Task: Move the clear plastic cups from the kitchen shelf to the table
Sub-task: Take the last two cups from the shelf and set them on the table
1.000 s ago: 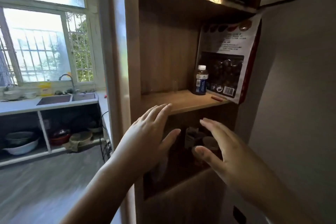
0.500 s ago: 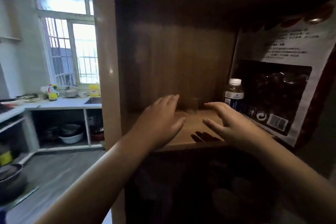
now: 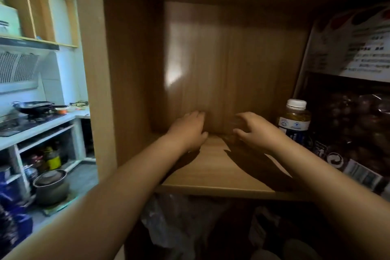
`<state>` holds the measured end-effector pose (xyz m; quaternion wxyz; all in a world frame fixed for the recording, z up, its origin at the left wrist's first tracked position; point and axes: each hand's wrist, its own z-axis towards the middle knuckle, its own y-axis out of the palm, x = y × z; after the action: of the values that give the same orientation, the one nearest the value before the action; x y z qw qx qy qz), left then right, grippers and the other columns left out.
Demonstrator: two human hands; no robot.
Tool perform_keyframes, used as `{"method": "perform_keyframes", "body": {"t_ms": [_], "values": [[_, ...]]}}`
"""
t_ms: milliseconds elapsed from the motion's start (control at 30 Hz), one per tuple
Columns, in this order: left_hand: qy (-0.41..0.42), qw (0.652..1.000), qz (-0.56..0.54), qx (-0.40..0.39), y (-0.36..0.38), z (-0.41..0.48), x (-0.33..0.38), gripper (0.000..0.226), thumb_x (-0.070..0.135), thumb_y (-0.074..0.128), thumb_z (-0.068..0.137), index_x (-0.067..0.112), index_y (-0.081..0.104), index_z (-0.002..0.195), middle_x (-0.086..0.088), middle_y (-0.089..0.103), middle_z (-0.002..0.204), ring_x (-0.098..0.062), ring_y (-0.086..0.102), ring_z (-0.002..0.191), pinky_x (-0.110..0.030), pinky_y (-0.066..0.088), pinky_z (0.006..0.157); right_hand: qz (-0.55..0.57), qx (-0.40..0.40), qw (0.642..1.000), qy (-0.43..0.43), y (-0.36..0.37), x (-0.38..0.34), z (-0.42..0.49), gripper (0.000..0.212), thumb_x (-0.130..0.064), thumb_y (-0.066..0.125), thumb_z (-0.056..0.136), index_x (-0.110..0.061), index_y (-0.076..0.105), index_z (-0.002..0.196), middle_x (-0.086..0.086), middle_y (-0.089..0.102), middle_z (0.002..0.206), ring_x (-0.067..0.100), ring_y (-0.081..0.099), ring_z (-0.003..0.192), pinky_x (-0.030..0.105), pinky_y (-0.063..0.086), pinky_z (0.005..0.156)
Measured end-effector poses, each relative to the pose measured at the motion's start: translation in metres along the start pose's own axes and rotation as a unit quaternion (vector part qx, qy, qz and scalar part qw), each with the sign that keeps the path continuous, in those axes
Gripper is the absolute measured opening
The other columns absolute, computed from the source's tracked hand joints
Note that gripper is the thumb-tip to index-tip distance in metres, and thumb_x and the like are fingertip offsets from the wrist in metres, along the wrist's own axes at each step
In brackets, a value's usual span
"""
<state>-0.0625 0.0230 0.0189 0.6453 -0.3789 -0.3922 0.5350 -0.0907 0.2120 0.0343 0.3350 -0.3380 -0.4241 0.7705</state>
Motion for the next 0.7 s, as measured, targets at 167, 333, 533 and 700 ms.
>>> {"method": "perform_keyframes", "body": {"t_ms": [167,333,533,700], "values": [[-0.006,1.0,-0.002,-0.005,0.013,0.013,-0.009,0.052,0.03,0.05,0.089,0.01,0.037,0.137,-0.013,0.045,0.136,-0.028,0.04,0.124,-0.037,0.038,0.099,-0.011,-0.02,0.999,-0.031,0.012,0.012,0.007,0.055,-0.031,0.055,0.089,-0.018,0.035,0.139,0.005,0.042,0.143,0.02,0.039,0.129,0.031,0.036,0.101],[-0.007,1.0,-0.018,0.008,0.02,0.018,-0.01,0.047,0.023,0.048,0.09,0.01,0.041,0.135,-0.015,0.049,0.131,-0.029,0.042,0.121,-0.037,0.04,0.098,-0.044,-0.029,0.996,-0.066,0.018,0.018,0.009,0.059,-0.031,0.056,0.088,-0.018,0.033,0.141,0.005,0.042,0.142,0.02,0.04,0.128,0.032,0.04,0.099],[0.013,0.999,-0.025,0.045,0.019,0.02,-0.007,0.024,0.01,0.044,0.089,0.005,0.059,0.107,-0.016,0.062,0.107,-0.031,0.053,0.101,-0.036,0.045,0.081,-0.062,0.016,0.994,-0.092,0.021,0.024,0.013,0.044,-0.018,0.053,0.088,-0.018,0.045,0.131,0.004,0.053,0.129,0.022,0.048,0.119,0.037,0.044,0.095],[0.032,0.996,-0.048,0.068,0.014,0.013,-0.002,0.024,0.014,0.048,0.089,0.01,0.061,0.108,-0.011,0.062,0.108,-0.025,0.055,0.1,-0.04,0.049,0.084,-0.019,0.053,0.992,-0.111,0.017,0.024,0.009,0.034,-0.017,0.059,0.085,-0.02,0.054,0.119,0.001,0.058,0.117,0.018,0.054,0.108,0.033,0.048,0.087]]}}
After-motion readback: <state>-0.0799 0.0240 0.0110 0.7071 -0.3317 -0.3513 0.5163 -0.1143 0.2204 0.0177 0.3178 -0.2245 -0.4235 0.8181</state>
